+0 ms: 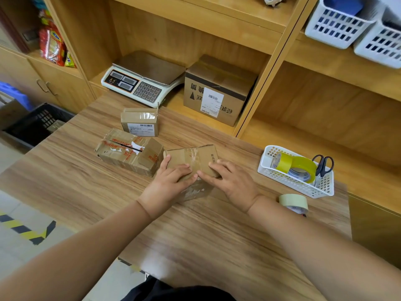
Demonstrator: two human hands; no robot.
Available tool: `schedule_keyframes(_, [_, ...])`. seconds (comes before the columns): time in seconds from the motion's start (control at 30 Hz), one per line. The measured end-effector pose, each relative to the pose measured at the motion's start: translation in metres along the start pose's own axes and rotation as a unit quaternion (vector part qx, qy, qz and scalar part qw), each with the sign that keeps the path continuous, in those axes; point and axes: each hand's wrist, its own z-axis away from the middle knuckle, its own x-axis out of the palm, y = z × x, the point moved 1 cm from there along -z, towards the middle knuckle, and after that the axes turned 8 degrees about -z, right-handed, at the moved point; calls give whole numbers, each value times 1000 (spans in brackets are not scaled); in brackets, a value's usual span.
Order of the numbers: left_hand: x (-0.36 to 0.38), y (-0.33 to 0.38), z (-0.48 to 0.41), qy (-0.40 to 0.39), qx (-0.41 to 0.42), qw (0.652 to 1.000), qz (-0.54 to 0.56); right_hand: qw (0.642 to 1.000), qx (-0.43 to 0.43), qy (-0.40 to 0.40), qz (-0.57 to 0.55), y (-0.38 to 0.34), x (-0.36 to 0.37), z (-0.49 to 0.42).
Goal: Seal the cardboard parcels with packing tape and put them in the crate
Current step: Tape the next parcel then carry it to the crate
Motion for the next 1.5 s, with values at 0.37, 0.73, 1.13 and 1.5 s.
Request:
schedule_keyframes(0.37, [-14,2,-16,-139,-74,985,-68,995,43,-78,-55,-7,-15,-32])
schedule_keyframes(0.73, [-16,9,-43,-165,-192,959,-123,978,161,-130,-16,-18,-19,-56])
schedule_keyframes(1.13, [-33,3,-58,-244,-268,927,-98,938,282,-169,-109,-24,-23,-69])
schedule_keyframes(1.5, [-39,-6,-63,-253,-428,853,162,797,479,-161,-330,-18,-25,-71])
